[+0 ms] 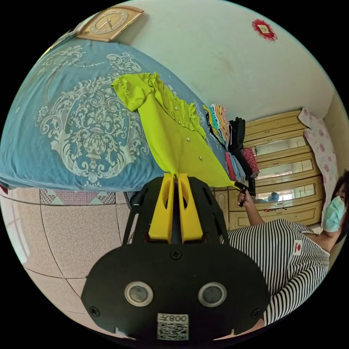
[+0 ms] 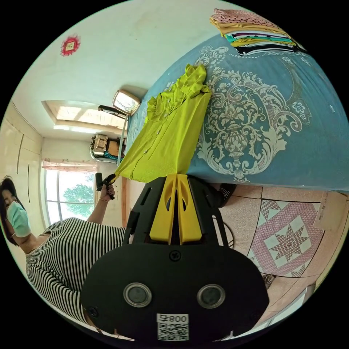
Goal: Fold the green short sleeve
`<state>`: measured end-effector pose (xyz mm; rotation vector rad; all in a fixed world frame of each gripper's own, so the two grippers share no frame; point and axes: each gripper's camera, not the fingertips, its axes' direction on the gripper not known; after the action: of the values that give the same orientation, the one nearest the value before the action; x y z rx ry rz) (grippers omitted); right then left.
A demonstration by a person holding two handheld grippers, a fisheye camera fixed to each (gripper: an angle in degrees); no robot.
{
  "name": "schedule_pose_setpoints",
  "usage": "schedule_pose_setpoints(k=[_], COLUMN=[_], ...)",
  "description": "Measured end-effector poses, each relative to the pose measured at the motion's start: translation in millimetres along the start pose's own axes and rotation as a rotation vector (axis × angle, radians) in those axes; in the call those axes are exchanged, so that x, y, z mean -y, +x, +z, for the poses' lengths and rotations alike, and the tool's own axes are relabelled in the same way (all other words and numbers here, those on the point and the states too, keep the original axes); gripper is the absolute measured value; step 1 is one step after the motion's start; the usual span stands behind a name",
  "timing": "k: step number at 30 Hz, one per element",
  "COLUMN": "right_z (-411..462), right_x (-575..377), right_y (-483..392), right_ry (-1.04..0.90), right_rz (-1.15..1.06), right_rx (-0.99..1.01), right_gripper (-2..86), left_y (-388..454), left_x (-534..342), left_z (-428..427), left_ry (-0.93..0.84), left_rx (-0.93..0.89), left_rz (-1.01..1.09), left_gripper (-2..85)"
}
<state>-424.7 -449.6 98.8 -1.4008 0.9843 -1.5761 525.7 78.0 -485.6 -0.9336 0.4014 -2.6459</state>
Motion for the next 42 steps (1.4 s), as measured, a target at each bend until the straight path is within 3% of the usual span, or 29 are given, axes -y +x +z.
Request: schedule_pose_setpoints(k=[10, 23, 26, 31, 36, 41, 42], right_z=[17, 18, -1, 6, 62, 109, 119], right_x=[-72, -128, -136, -89, 0, 58, 67], right_y=[-33, -53, -75, -158, -264, -316, -323], right_ry=[-0.100, 0.001, 0.067, 0.098, 0.053, 0.059, 0.070], right_rz=[0.044, 0.260, 0.259, 0.069, -0.184, -0.301, -0.319], right_rx=[-0.131, -0.055, -0.111, -0.239, -0.431, -0.597, -0.627], right_gripper=[0.0, 0.0, 0.0, 0.0, 0.0, 0.7, 1.5], left_y=[32, 113, 167, 315, 460, 500, 516], left_x=[-40, -24, 3, 121, 258, 319, 325], left_z=[49, 58, 50, 104, 255, 374, 374], left_ry=[-0.097, 0.042, 0.101, -0.044, -0.332, -0.547, -0.486], left_rx=[-0.006, 0.002, 0.053, 0.250, 0.535, 0.735, 0.741], left_rz=[-0.102, -0.282, -0.201, 0.146, 0.481, 0.550, 0.590], left_gripper=[2.5, 3.7, 3.5, 2.2, 0.8, 0.7, 0.7])
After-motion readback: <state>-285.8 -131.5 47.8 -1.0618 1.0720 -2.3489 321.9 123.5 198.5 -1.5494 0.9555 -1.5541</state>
